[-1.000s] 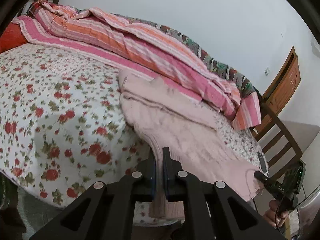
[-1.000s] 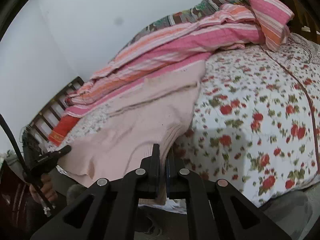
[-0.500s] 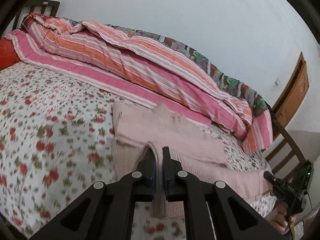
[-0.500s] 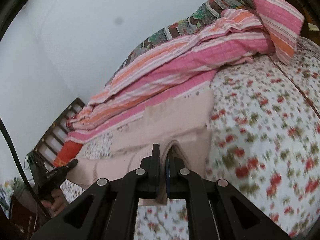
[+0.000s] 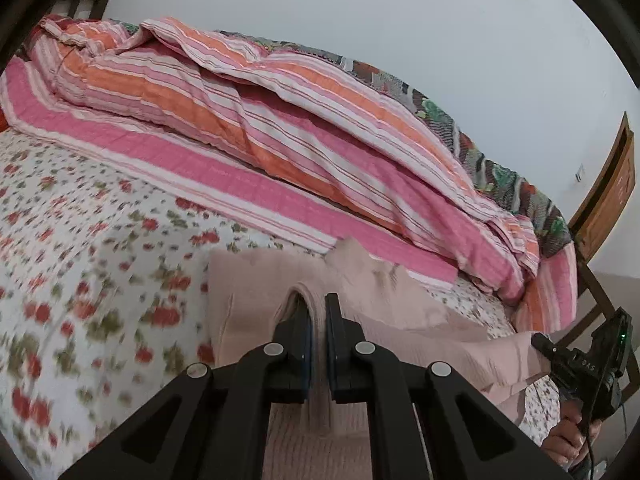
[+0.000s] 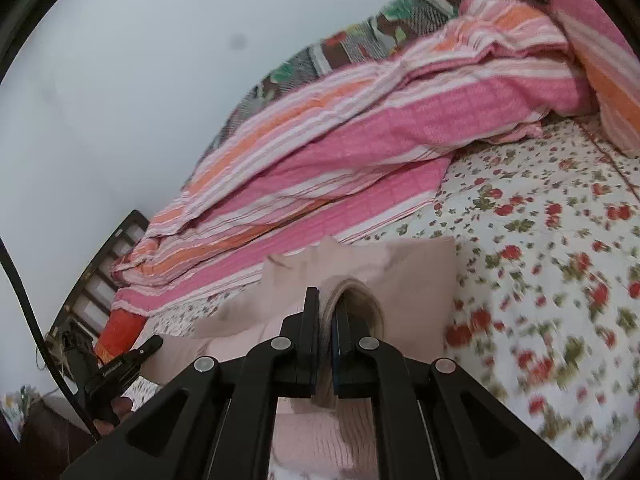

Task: Fold small clothes

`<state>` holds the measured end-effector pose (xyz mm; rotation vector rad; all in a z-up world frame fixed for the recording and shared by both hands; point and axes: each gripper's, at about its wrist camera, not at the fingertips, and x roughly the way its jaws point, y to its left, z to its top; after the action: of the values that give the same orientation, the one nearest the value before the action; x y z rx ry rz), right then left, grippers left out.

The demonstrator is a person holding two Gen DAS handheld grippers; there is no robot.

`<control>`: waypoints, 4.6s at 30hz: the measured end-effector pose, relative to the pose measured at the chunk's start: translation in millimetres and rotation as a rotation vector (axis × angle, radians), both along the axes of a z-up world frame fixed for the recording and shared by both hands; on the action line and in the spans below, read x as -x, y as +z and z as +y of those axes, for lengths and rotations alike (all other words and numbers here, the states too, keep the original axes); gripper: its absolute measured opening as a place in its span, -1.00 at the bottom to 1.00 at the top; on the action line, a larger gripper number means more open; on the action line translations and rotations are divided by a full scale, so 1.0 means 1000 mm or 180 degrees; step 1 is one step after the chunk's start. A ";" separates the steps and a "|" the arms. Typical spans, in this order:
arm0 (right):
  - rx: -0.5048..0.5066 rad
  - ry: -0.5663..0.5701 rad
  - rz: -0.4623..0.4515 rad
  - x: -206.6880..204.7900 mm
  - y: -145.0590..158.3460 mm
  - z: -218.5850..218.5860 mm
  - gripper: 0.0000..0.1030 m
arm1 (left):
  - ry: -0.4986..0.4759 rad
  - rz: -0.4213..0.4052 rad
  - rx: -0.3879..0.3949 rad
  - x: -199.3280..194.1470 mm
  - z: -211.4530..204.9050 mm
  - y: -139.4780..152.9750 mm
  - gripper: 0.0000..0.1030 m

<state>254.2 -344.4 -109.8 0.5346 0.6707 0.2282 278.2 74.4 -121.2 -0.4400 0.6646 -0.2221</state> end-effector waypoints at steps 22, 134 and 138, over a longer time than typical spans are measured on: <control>0.0529 -0.0035 0.0140 -0.036 -0.034 0.003 -0.27 | 0.0107 0.0102 -0.0042 -0.055 -0.001 -0.028 0.19; 0.1595 0.0355 0.1063 -0.034 -0.074 0.156 -0.33 | -0.0178 0.0290 -0.0126 0.074 0.027 -0.060 0.11; 0.1577 0.0351 0.1091 -0.054 -0.075 0.161 -0.33 | -0.0264 0.0312 -0.0019 0.071 0.031 -0.064 0.14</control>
<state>308.6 -183.8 -184.5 0.0574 1.0539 0.0662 207.0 105.6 -185.2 -0.4200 0.7803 -0.2782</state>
